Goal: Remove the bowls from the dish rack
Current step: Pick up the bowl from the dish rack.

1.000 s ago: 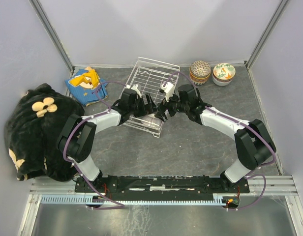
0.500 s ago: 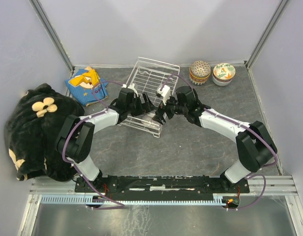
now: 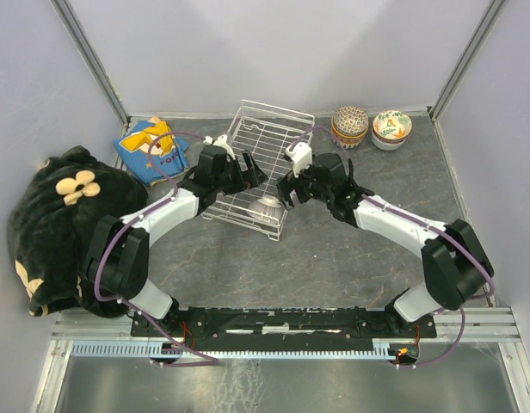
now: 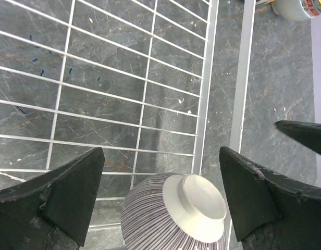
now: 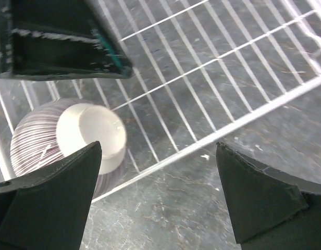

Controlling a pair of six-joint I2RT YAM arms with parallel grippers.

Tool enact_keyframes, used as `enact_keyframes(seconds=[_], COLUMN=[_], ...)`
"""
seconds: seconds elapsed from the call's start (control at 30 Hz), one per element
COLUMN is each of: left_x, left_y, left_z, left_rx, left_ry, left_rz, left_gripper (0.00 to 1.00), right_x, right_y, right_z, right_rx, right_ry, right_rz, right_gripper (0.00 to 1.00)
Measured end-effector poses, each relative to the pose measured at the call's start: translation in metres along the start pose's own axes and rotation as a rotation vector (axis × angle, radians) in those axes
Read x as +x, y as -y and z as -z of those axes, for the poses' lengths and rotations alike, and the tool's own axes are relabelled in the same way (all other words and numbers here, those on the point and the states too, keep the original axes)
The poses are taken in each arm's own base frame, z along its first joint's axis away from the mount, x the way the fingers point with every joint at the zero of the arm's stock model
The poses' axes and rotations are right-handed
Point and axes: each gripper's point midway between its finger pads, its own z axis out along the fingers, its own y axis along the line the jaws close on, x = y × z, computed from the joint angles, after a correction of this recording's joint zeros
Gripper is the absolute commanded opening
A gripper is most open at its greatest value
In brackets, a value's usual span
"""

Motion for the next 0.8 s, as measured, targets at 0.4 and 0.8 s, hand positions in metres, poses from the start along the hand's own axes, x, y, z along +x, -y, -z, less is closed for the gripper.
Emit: enact_keyframes(seconds=[0.4, 0.8], left_x=[0.0, 0.03], left_y=[0.054, 0.049], left_z=[0.018, 0.017], left_rx=[-0.001, -0.25], left_ry=[0.007, -0.039], left_rz=[-0.244, -0.491], left_gripper=[0.96, 0.95], right_x=[-0.048, -0.036], right_y=[0.058, 0.069], right_z=[0.07, 0.099], right_rx=[0.337, 0.419], right_ry=[0.139, 0.156], right_rz=[-0.156, -0.23], right_gripper=[1.0, 1.0])
